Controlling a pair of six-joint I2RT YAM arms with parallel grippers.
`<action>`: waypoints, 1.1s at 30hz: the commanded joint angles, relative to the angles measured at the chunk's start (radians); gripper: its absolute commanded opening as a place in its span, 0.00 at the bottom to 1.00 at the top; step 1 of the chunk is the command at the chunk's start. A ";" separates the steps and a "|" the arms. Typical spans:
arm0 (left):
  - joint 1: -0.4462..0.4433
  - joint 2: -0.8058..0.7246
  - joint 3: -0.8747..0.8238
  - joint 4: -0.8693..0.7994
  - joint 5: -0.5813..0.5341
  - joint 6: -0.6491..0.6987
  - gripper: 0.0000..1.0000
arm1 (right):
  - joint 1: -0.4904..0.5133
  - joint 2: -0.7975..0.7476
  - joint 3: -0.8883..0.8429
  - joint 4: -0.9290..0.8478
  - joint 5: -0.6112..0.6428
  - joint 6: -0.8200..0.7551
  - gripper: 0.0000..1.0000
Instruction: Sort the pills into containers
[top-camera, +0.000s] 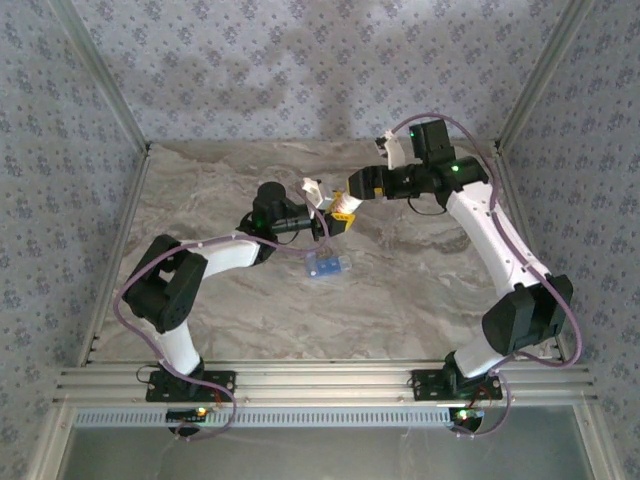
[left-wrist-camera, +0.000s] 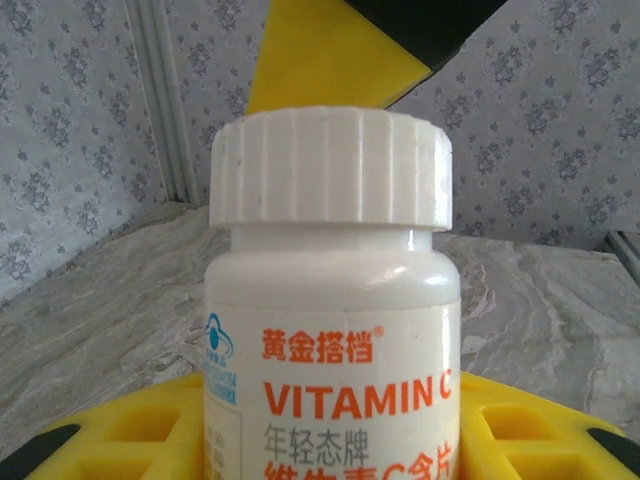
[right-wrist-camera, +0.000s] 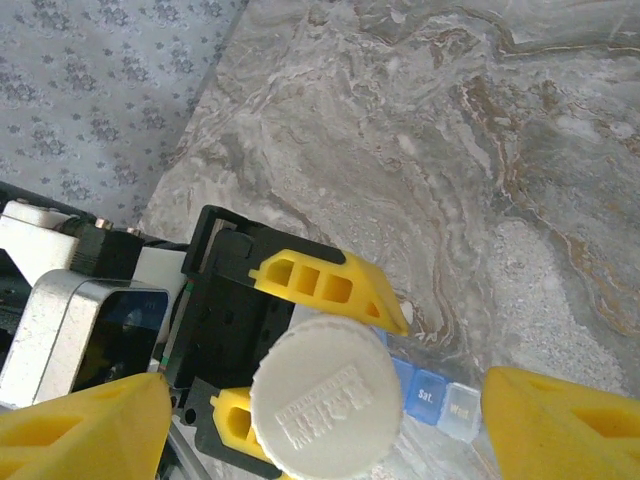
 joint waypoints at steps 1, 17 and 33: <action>0.003 -0.019 0.036 0.002 0.041 -0.015 0.00 | 0.005 0.021 0.029 -0.036 -0.020 -0.033 0.81; 0.003 -0.024 0.051 -0.010 0.047 -0.020 0.00 | 0.023 0.045 0.018 -0.048 -0.013 -0.036 0.57; -0.031 -0.028 0.029 0.019 -0.069 0.027 0.00 | 0.076 0.012 -0.148 0.121 0.192 0.461 0.45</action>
